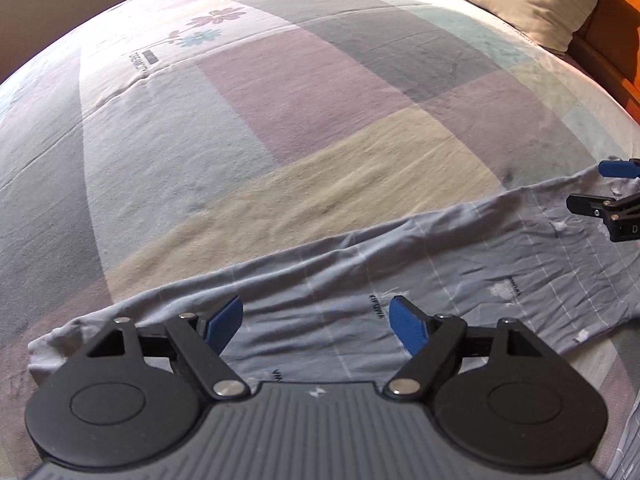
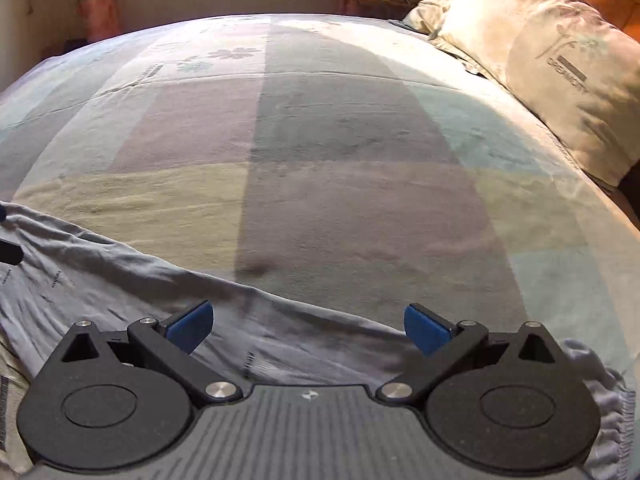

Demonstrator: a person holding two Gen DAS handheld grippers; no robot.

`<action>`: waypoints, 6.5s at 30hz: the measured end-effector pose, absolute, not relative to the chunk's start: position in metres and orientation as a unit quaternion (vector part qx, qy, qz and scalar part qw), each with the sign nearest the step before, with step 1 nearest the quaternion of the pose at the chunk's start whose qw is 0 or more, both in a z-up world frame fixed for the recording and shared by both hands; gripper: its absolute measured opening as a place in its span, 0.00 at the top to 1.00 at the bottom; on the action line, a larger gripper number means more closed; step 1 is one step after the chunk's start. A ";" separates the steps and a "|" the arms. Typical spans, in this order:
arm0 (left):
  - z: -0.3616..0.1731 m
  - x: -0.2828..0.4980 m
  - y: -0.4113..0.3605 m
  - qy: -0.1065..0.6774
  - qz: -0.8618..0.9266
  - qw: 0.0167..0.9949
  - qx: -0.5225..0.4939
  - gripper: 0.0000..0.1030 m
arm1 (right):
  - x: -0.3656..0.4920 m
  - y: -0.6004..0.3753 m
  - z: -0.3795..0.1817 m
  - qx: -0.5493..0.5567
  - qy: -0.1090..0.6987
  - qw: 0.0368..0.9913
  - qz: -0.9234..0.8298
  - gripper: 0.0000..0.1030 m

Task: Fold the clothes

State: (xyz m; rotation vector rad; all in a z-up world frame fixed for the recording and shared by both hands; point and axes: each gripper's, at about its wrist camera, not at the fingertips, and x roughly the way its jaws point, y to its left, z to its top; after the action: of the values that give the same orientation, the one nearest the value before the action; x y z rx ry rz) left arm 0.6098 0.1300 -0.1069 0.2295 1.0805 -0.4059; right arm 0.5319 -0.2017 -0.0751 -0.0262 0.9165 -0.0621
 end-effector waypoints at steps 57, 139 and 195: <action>-0.086 0.383 0.021 0.566 -0.166 0.802 0.091 0.13 | 0.313 -0.271 -0.087 -0.150 0.513 0.832 0.153 0.00; -0.134 0.166 0.229 0.522 -0.069 0.849 0.043 0.09 | 0.232 0.060 -0.086 -0.350 0.384 0.536 0.665 0.00; -0.142 0.089 0.361 0.287 0.109 0.759 -0.574 0.07 | 0.269 0.232 -0.066 -0.310 0.419 0.389 0.760 0.00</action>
State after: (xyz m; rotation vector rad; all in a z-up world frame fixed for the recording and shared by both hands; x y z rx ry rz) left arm 0.0893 0.3611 -0.1416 -1.2497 0.6250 0.2371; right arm 0.2692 0.2324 -0.0657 -0.7873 1.0650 1.9326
